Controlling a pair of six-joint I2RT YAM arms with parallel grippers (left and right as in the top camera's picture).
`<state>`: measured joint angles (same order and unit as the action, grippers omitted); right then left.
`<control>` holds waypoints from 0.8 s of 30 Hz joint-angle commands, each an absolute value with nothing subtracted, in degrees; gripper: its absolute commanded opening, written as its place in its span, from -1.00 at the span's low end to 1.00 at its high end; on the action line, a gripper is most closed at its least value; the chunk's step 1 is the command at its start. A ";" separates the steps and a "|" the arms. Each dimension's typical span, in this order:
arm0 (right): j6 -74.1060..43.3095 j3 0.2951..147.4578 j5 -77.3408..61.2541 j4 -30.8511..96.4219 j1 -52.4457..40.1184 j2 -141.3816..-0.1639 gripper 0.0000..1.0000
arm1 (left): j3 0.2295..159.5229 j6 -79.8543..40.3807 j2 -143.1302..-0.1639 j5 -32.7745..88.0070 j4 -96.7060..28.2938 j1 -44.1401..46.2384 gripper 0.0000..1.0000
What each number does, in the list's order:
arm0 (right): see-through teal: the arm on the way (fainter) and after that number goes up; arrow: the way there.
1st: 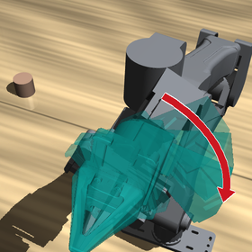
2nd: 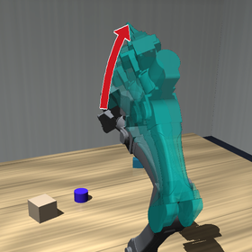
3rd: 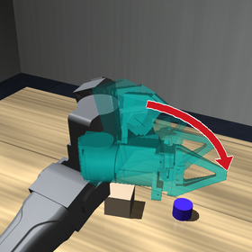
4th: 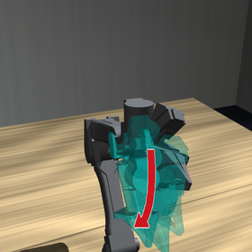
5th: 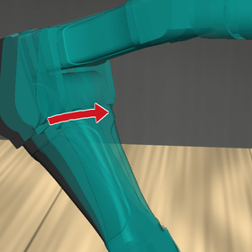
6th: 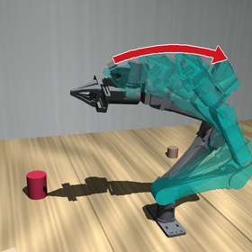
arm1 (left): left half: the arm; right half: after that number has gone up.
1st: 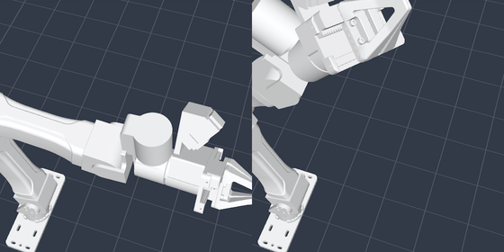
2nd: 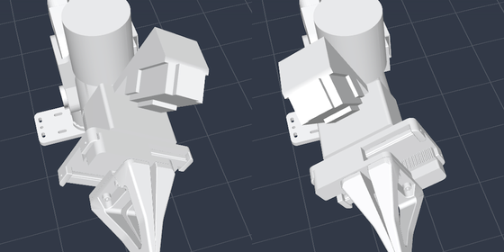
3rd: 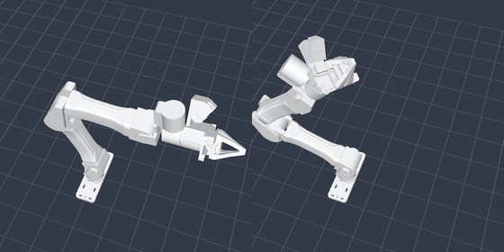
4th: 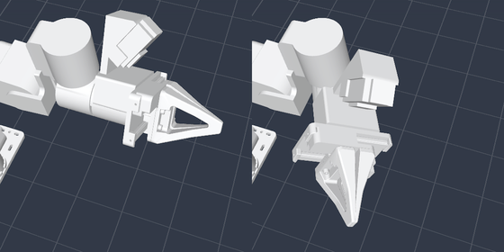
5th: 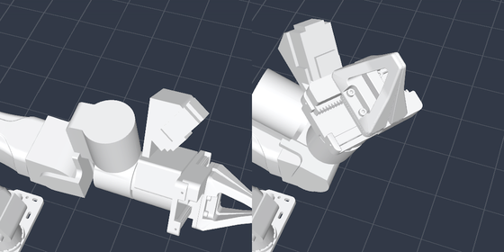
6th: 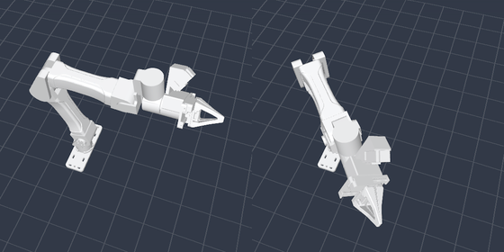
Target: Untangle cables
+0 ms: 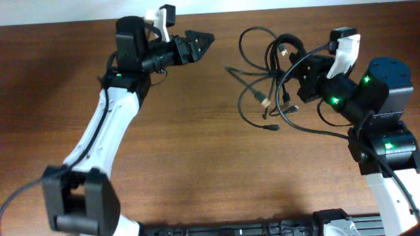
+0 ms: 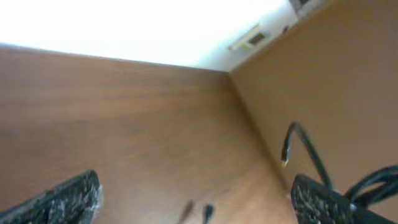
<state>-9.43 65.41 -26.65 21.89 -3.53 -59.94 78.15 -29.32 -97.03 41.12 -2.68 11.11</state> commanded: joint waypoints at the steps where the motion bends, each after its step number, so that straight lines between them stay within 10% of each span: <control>1: 1.54 66.13 -39.05 21.34 -3.70 -59.27 -0.92 | 78.63 -13.67 -86.96 34.96 -7.55 10.74 0.98; 7: 8.14 66.13 -57.69 22.33 -3.75 -59.27 -0.92 | 78.63 10.92 -78.04 45.67 -18.26 10.87 0.98; 24: 19.29 66.13 -58.85 22.31 -3.73 -59.24 -0.92 | 78.63 17.28 -76.84 49.10 -25.06 21.23 0.97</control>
<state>18.48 65.41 -63.29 22.76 -3.53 -59.92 78.43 16.78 -78.08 47.31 -24.58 20.14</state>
